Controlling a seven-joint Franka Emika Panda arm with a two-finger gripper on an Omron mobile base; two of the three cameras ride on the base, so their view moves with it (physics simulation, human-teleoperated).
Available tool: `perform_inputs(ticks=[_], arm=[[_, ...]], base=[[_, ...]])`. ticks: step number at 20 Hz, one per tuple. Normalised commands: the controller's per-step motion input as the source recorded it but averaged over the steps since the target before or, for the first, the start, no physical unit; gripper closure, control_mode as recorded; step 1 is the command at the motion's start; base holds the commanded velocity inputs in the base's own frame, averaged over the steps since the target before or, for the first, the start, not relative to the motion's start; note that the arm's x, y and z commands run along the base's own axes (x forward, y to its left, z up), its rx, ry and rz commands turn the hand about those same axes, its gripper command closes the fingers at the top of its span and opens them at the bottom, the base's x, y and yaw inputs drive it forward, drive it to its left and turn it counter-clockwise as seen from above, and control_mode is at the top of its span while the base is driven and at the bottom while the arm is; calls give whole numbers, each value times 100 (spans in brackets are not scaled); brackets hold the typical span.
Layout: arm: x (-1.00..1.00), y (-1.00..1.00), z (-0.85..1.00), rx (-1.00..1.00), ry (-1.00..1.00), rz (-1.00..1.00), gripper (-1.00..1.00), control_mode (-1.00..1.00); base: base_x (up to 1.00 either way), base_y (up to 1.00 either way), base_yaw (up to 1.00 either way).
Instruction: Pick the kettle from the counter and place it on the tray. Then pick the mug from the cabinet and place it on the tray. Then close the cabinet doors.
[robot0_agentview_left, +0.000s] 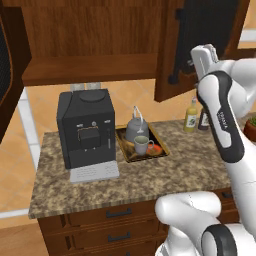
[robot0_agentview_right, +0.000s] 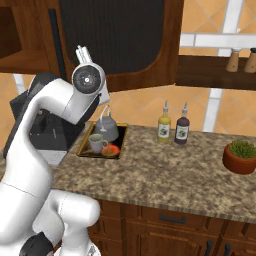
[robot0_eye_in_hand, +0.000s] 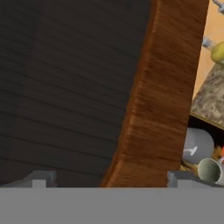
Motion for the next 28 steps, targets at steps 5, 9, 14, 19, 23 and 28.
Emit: perform_inputs(ticks=[5, 9, 14, 19, 23, 28], arm=[[87, 29, -24, 0, 8, 0, -100, -100], [91, 13, -30, 0, 3, 0, -100, -100], [77, 7, -35, 0, 0, 0, -100, -100], [61, 0, -33, 0, 0, 0, -100, -100], [55, 0, -26, 0, 3, -3, -100, -100], [33, 0, -23, -3, 6, -4, -100, -100]], base=[[0, 0, 0], [0, 0, 0], [0, 0, 0], [0, 0, 0], [0, 0, 0], [0, 0, 0]])
